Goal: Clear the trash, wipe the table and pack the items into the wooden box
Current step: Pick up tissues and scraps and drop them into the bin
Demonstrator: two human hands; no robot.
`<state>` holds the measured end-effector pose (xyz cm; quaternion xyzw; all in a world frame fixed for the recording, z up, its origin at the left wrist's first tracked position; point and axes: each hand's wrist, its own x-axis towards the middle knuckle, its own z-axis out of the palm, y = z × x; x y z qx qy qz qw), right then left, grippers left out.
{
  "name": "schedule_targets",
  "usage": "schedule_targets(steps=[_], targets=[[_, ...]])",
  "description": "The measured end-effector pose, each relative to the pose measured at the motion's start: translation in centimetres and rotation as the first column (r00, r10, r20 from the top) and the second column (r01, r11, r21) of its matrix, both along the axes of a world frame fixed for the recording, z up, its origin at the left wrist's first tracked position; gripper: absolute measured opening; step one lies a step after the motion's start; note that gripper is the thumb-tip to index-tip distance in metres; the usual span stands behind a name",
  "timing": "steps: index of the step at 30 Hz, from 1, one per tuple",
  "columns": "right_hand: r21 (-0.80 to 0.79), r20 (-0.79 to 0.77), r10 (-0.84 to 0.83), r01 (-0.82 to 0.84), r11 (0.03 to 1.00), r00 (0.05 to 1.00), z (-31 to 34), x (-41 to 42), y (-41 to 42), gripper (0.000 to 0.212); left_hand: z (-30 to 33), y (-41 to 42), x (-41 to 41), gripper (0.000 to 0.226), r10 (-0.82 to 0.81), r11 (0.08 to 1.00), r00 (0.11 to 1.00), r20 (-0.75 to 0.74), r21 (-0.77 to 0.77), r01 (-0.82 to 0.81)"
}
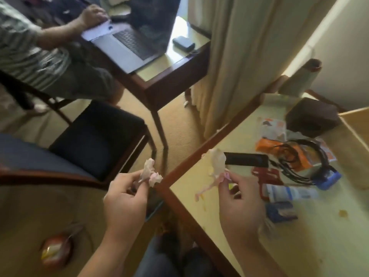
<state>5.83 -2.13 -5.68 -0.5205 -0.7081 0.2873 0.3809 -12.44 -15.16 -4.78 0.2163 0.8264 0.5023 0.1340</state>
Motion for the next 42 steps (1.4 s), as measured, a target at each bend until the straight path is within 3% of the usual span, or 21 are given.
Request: schedule_targets(steps=[7, 12, 15, 21, 24, 26, 30, 32, 34, 37, 38, 42], targets=[[0.004, 0.04, 0.236, -0.236, 0.972, 0.971, -4.3, -5.1, -5.4, 0.022, -2.9, -8.2, -4.7, 0.01, 0.191, 0.981, 0.98, 0.062, -0.05, -0.188], [0.004, 0.104, 0.422, -0.425, 0.905, 0.901, -7.0, -8.9, -10.5, 0.024, -7.9, -12.1, -7.7, 0.026, 0.24, 0.963, 0.959, 0.151, -0.165, -0.215], [-0.112, 0.103, 0.519, -0.509, 0.853, 0.848, -11.6, -12.0, -14.2, 0.022, -13.1, -13.3, -10.0, 0.02, 0.265, 0.945, 0.938, 0.223, -0.254, -0.206], [-0.368, 0.198, 0.438, -0.348, 0.862, 0.877, -29.0, -18.9, -16.0, 0.016, -26.9, -11.8, -13.8, 0.007, 0.23, 0.92, 0.911, 0.342, -0.382, -0.088], [-0.47, 0.283, 0.442, -0.278, 0.838, 0.851, -38.5, -22.1, -14.2, 0.014, -35.1, -9.9, -15.2, 0.011, 0.242, 0.912, 0.906, 0.348, -0.401, -0.089], [-0.596, 0.356, 0.547, -0.266, 0.757, 0.758, -44.5, -23.8, -12.9, 0.018, -41.2, -8.5, -16.0, 0.018, 0.236, 0.896, 0.905, 0.354, -0.441, -0.062], [-0.844, 0.362, 0.864, -0.271, 0.463, 0.351, -52.6, -25.8, -10.6, 0.055, -50.9, -6.7, -16.7, 0.049, 0.035, 0.791, 0.792, 0.609, -0.502, 0.351], [-0.892, 0.327, 0.903, -0.224, 0.392, 0.277, -53.3, -26.1, -10.2, 0.069, -52.4, -6.8, -16.7, 0.054, 0.024, 0.775, 0.747, 0.665, -0.484, 0.406], [-0.863, 0.359, 0.865, -0.227, 0.45, 0.351, -51.8, -25.5, -10.2, 0.071, -51.8, -7.5, -16.8, 0.049, 0.058, 0.802, 0.771, 0.634, -0.489, 0.343], [-0.806, 0.247, 0.724, -0.278, 0.522, 0.645, -44.4, -23.5, -11.6, 0.058, -46.1, -9.1, -16.0, 0.03, 0.133, 0.863, 0.828, 0.545, -0.474, 0.174], [-0.786, 0.195, 0.687, -0.308, 0.537, 0.7, -40.7, -22.8, -12.3, 0.057, -43.0, -9.5, -15.5, 0.023, 0.145, 0.887, 0.84, 0.524, -0.444, 0.124], [-0.623, 0.078, 0.602, -0.433, 0.652, 0.794, -24.2, -19.3, -14.4, 0.046, -26.8, -10.3, -12.8, 0.014, 0.045, 0.961, 0.889, 0.455, -0.264, 0.087]])
